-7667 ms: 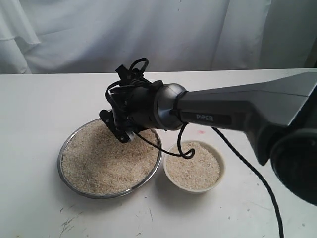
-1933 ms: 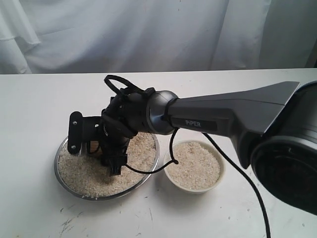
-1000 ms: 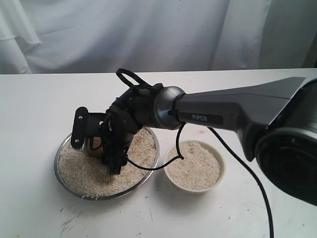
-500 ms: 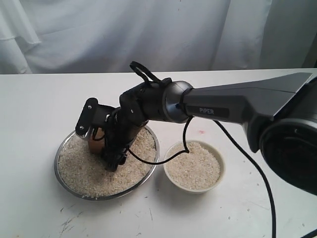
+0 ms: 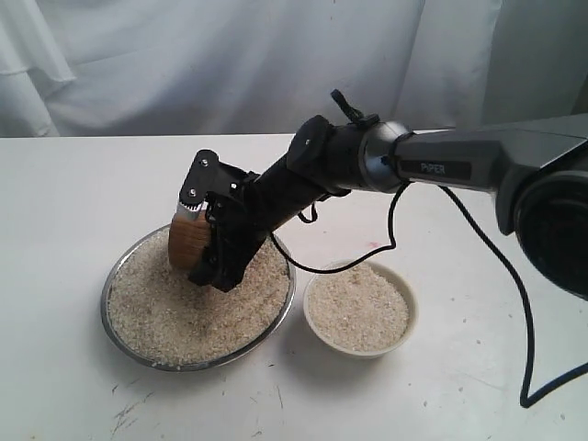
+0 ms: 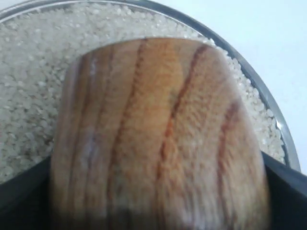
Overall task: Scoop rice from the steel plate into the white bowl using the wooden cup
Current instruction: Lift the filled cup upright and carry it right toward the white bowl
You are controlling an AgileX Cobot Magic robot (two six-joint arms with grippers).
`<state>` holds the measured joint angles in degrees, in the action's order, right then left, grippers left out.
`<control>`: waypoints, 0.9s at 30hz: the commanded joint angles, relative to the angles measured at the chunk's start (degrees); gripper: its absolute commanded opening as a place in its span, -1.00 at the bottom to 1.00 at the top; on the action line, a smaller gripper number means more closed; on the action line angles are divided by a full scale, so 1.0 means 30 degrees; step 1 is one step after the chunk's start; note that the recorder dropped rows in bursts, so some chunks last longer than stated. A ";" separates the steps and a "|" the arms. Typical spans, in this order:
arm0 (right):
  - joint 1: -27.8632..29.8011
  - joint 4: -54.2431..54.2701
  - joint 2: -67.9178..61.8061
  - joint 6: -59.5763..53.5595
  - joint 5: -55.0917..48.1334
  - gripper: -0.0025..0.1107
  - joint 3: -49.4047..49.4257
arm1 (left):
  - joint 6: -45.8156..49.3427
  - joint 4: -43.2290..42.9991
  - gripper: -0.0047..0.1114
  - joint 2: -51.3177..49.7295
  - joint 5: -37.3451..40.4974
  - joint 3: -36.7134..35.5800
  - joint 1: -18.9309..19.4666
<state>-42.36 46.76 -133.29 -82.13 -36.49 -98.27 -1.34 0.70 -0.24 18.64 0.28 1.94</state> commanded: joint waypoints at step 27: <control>0.2903 0.9047 -0.1282 -1.0312 -1.0589 -0.96 0.0040 | -0.0004 -0.0009 -0.92 0.0079 -0.0124 -0.0092 -0.0055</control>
<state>-34.26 72.18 -137.62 -112.25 -65.29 -98.22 -1.34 0.70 -0.24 18.64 0.28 1.94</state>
